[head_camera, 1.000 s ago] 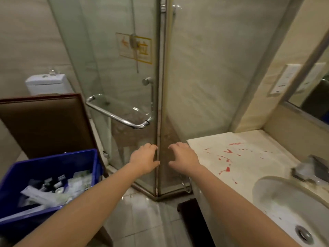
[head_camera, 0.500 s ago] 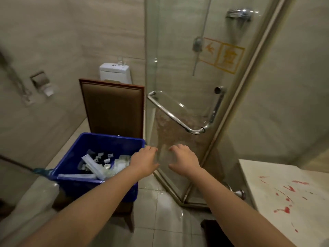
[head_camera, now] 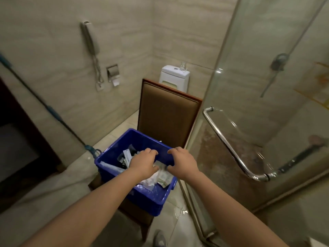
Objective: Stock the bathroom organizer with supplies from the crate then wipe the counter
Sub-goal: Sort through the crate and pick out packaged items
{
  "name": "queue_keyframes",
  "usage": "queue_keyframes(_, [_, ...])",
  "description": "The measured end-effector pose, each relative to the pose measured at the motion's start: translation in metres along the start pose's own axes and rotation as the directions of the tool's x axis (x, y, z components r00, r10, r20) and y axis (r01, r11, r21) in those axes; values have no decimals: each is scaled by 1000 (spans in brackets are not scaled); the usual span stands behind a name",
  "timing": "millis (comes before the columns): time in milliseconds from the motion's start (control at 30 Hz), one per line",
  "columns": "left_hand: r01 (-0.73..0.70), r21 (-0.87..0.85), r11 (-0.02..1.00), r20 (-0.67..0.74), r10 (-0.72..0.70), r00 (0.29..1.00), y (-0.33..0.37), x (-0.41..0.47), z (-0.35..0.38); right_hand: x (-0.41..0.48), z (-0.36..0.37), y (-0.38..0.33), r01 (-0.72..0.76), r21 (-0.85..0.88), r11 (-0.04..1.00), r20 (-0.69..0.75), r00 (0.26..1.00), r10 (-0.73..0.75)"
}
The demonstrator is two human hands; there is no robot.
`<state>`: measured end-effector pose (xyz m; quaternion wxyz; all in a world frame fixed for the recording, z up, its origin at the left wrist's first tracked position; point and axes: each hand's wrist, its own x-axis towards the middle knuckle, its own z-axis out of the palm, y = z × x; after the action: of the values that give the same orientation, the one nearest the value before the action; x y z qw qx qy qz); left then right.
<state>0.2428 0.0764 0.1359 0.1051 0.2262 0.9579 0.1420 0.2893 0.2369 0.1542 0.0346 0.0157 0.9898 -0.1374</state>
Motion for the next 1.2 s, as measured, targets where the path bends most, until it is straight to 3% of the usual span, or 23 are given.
queue_keyframes(467, [336,3,942,-9,-336,942,-68,52,16,134,39,-6,271,29,962,168,948,-272])
queue_keyframes(800, [479,1,878,57,-478,876,-116,62,31,178,84,-16,328,73,942,283,899,-335])
queue_keyframes(1000, [463,29,886,159,-462,873,-152,86,45,202,115,-21,228,87,970,373,895,-244])
queue_keyframes(1200, [357,46,933,299,-353,887,-200,131,64,230,154,-30,41,100,994,453,888,-82])
